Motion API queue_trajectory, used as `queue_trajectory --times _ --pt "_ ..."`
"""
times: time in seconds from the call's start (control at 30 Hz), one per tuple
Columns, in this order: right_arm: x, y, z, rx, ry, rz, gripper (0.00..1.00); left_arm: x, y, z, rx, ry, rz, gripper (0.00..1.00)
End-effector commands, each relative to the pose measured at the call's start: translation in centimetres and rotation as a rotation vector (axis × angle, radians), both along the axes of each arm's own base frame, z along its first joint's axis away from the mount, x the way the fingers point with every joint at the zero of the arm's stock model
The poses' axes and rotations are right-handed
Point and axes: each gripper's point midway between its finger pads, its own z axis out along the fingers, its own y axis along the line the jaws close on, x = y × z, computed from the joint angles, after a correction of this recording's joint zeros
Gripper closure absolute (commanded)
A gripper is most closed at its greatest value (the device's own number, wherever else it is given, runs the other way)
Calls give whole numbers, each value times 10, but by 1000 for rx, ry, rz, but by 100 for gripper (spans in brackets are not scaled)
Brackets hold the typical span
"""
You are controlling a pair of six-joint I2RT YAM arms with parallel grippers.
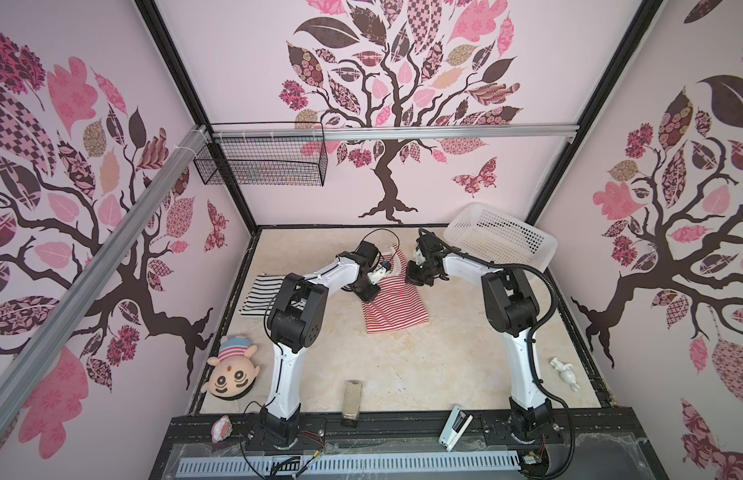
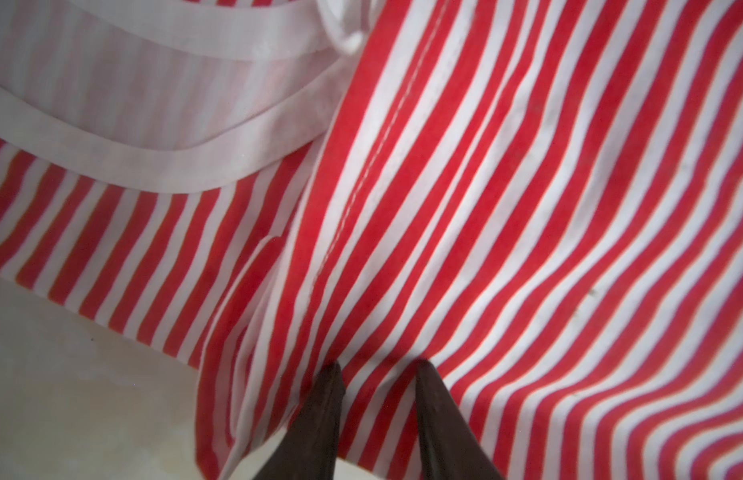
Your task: Fold and stack the tank tops
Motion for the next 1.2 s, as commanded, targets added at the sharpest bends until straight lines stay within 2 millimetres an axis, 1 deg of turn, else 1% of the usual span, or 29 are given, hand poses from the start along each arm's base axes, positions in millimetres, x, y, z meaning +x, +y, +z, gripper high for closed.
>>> queue_trajectory --times 0.0,0.07,0.13,0.2,0.3,0.37,0.47,0.57,0.67,0.83,1.0,1.07,1.17 --pt "-17 -1 45 18 -52 -3 82 2 9 21 16 -43 20 60" --pt "-32 -2 66 21 -87 6 73 4 6 39 -7 -65 27 58" --pt "-50 -2 79 20 -107 16 67 -3 0 52 -52 -55 14 57" --pt "-69 0 87 16 -119 30 66 -14 -7 64 -107 -41 -7 57" --pt "-98 5 87 25 -104 45 67 -34 -10 66 -144 -3 -35 56" --pt "-118 8 82 46 -85 54 68 -50 -10 60 -130 37 -65 56" --pt "-139 10 68 63 -60 58 73 -71 -9 45 -108 83 -106 56" --pt "-153 11 51 69 -26 60 78 -87 -7 26 -64 119 -130 57" --pt "-164 8 38 73 -3 52 80 -99 -4 12 -33 147 -138 58" --pt "-184 -9 19 44 34 23 81 -126 -1 -7 54 170 -186 59" --pt "-204 -26 2 2 74 3 81 -156 5 -24 161 203 -271 64" --pt "-212 -31 -3 -2 89 -2 81 -166 6 -27 182 221 -293 65" --pt "-226 -40 -6 -9 107 -8 81 -180 7 -26 188 254 -319 66"
